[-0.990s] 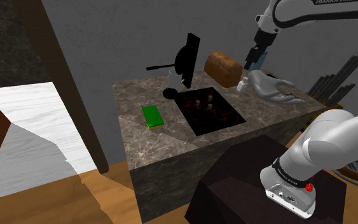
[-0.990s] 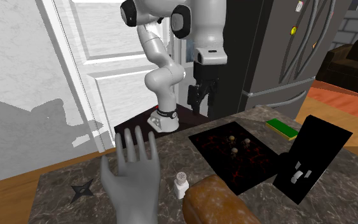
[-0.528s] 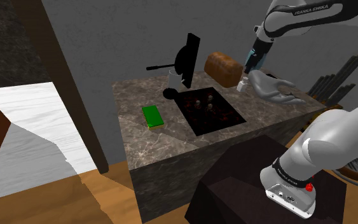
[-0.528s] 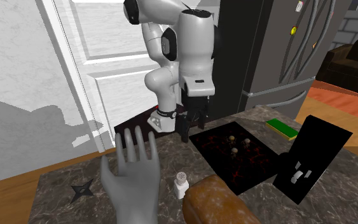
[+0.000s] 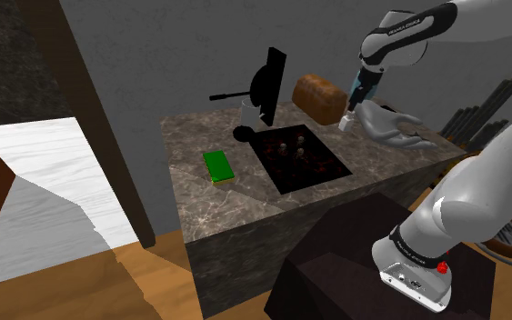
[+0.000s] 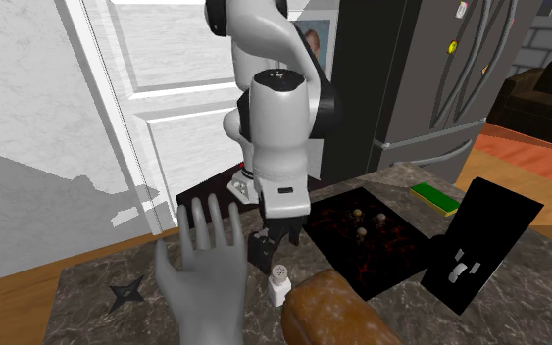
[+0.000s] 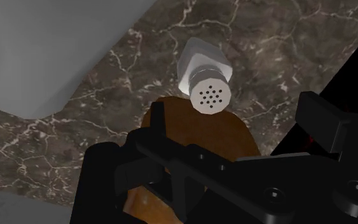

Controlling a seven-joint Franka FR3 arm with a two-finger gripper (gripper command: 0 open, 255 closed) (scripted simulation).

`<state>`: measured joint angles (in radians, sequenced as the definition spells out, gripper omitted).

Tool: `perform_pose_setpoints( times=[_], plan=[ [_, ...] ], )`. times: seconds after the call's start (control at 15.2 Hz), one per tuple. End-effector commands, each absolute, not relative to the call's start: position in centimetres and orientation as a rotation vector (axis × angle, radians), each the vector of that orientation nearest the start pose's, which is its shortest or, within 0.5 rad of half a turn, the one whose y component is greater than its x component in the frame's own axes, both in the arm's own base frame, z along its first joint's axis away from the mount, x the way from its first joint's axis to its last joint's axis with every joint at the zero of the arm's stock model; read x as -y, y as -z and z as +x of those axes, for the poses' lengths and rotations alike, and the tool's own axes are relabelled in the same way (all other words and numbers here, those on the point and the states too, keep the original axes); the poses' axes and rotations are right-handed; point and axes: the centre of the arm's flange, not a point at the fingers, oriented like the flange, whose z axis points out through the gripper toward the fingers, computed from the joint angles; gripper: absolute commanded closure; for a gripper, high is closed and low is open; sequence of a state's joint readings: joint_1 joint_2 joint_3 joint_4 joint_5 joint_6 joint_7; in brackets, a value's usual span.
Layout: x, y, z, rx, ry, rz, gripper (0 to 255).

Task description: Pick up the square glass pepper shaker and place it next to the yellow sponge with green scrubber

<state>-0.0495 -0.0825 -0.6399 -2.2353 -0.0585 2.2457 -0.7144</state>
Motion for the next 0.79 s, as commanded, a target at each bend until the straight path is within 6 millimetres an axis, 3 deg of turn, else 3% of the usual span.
perform_pose_setpoints(
  times=[0.0, 0.4, 0.73],
  plan=[
    [34.3, -39.6, 39.9, 0.098, 0.096, -3.187, 0],
    [34.4, -36.2, 40.1, 0.098, 0.096, -3.187, 0],
    [34.4, -36.2, 40.1, 0.098, 0.096, -3.187, 0]
  ],
)
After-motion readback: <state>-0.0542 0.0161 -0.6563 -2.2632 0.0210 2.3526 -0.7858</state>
